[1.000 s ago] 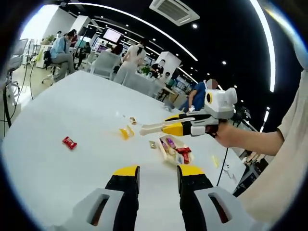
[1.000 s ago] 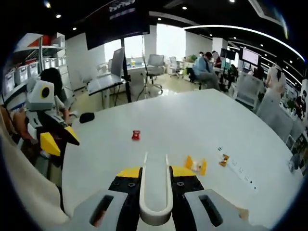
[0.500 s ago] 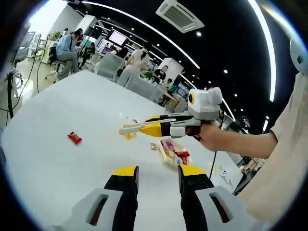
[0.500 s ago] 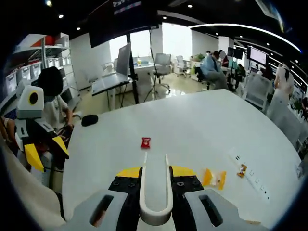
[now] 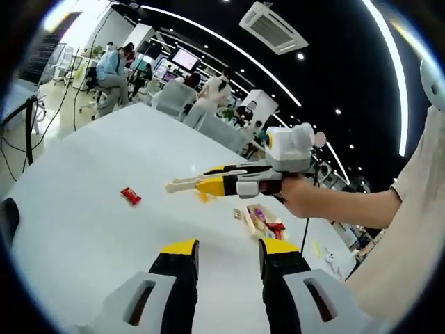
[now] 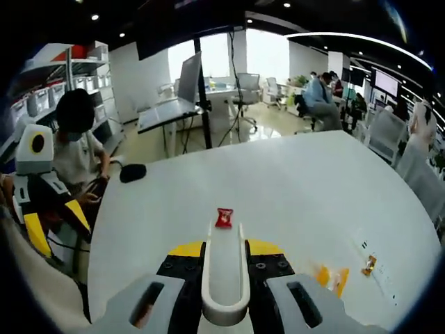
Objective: Place the target food into the container with the food tongs after gripping and lifting it, then release it inside without dropping or visibly crushing the food.
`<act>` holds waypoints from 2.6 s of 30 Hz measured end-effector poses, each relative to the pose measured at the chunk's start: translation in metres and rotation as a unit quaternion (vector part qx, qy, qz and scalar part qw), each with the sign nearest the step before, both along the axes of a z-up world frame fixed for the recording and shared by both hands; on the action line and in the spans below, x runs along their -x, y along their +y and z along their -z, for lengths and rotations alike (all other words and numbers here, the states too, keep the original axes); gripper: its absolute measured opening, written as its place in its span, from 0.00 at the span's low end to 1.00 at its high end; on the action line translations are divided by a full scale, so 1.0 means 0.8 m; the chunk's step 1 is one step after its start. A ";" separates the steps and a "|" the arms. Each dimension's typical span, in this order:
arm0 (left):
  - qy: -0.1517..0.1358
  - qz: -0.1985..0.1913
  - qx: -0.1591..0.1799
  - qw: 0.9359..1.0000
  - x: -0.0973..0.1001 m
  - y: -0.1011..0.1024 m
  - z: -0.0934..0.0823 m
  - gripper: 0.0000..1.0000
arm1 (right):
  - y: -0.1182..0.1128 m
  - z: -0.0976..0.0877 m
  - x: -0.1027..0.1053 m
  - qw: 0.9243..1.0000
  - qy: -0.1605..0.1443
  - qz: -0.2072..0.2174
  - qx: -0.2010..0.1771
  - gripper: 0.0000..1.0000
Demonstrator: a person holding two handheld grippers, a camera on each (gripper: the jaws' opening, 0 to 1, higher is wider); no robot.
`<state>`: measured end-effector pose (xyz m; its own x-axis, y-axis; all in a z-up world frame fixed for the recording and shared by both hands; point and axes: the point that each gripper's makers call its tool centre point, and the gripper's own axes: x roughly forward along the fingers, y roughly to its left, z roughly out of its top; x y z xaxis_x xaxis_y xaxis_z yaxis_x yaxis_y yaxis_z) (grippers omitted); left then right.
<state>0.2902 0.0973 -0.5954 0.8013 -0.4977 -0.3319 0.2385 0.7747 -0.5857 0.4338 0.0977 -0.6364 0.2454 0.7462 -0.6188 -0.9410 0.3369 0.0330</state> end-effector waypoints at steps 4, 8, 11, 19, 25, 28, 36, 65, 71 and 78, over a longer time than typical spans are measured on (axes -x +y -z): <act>0.001 -0.011 0.000 1.000 0.006 0.012 0.000 0.34 | 0.018 0.010 -0.002 1.000 0.000 -0.008 0.006 0.21; 0.007 -0.021 0.000 1.000 0.013 0.025 0.006 0.34 | 0.034 0.024 -0.010 1.000 0.000 -0.015 0.016 0.21; 0.008 -0.029 -0.001 1.000 0.016 0.036 0.006 0.33 | 0.042 0.027 -0.014 1.000 0.001 -0.013 0.019 0.21; 0.013 -0.039 0.001 0.999 0.020 0.050 0.010 0.34 | 0.061 0.050 -0.022 0.998 -0.006 -0.026 0.050 0.21; 0.015 -0.045 0.007 0.999 0.019 0.058 0.011 0.34 | 0.063 0.062 -0.024 0.998 -0.001 -0.027 0.064 0.21; 0.017 -0.037 0.010 0.999 0.020 0.055 0.014 0.35 | 0.064 0.066 -0.025 0.997 0.000 -0.025 0.068 0.21; 0.015 -0.025 0.015 0.999 0.016 0.045 0.014 0.35 | 0.073 0.076 -0.027 0.997 0.001 -0.029 0.077 0.21; 0.031 -0.027 -0.029 0.999 0.014 0.058 0.028 0.38 | 0.081 0.091 -0.026 0.994 -0.007 -0.038 0.099 0.20; 0.031 -0.027 -0.028 0.999 0.015 0.059 0.027 0.37 | 0.077 0.089 -0.028 0.995 -0.007 -0.034 0.096 0.20; 0.028 -0.021 -0.025 0.999 0.012 0.054 0.025 0.37 | 0.071 0.091 -0.031 0.994 0.005 -0.033 0.102 0.20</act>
